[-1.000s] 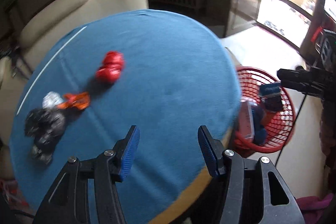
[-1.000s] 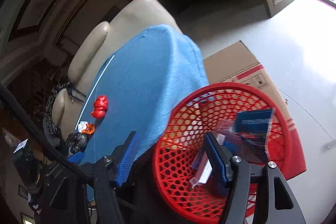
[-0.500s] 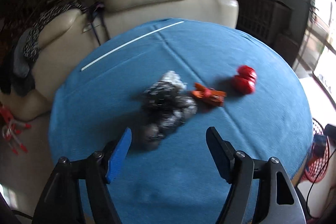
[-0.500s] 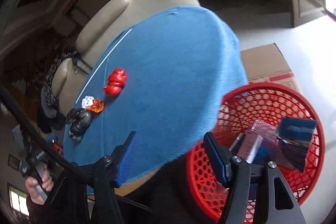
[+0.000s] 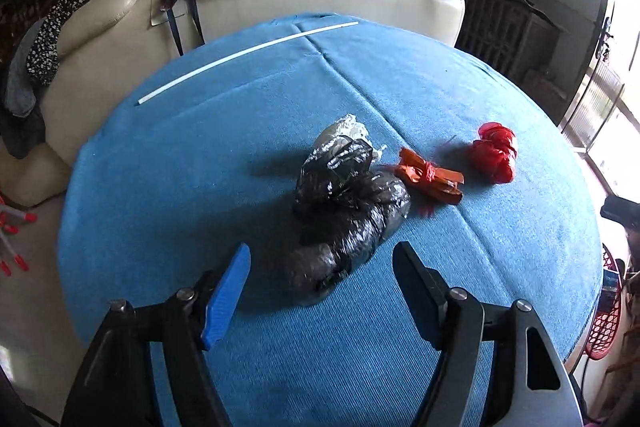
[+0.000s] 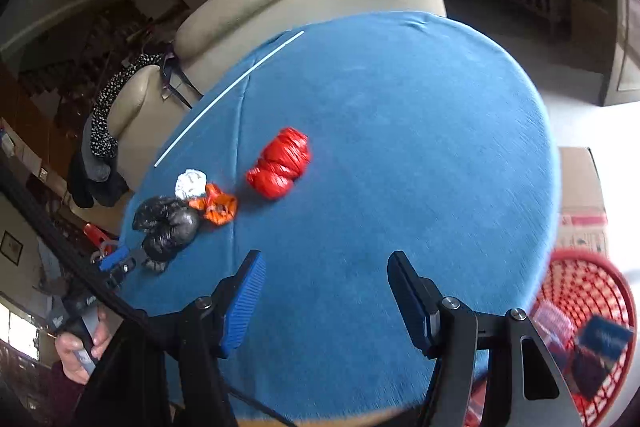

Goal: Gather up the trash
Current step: 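Move both open tools back over the table, then grasp the black plastic bag with the left tool while the right tool grasps the red bag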

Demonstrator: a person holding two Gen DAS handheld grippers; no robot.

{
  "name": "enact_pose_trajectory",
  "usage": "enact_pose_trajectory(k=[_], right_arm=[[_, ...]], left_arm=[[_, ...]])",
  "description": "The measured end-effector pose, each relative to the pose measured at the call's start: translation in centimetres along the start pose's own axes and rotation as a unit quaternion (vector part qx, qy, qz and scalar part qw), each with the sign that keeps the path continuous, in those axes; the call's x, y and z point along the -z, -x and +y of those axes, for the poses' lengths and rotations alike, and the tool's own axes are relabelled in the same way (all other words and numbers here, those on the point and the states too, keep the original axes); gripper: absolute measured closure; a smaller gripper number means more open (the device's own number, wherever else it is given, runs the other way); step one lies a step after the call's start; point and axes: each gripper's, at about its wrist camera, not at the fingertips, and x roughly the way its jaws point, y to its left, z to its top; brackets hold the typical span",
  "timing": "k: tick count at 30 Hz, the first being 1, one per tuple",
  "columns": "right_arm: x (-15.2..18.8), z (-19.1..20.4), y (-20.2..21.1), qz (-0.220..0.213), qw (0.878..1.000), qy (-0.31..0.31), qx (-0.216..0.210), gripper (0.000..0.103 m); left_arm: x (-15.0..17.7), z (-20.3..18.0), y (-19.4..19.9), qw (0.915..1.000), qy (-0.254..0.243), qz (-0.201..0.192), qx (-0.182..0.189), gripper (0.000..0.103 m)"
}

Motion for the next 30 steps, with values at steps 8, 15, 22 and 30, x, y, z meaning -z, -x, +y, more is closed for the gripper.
enact_pose_trajectory(k=[8,15,22,30], right_arm=[[-4.8,3.0,-6.8,0.035,0.999,-0.006,-0.008,0.036],[-8.0,3.1,-11.7,0.054,0.996,-0.063,-0.011,0.036],[-8.5,3.5,-15.3,0.067,0.994,-0.080,-0.003,0.036],[-8.1,5.0,-15.4,0.053,0.998,-0.040,0.001,0.057]], left_arm=[[-0.7,0.9,-0.8,0.9992,0.005,-0.005,0.040,0.029],[-1.4,0.6,-2.5,0.9984,-0.010,0.008,0.055,0.027],[-1.3,0.4,-4.5,0.9967,-0.013,0.029,0.075,0.027],[-1.2,0.5,-5.0,0.9937,0.028,0.033,0.103,0.062]])
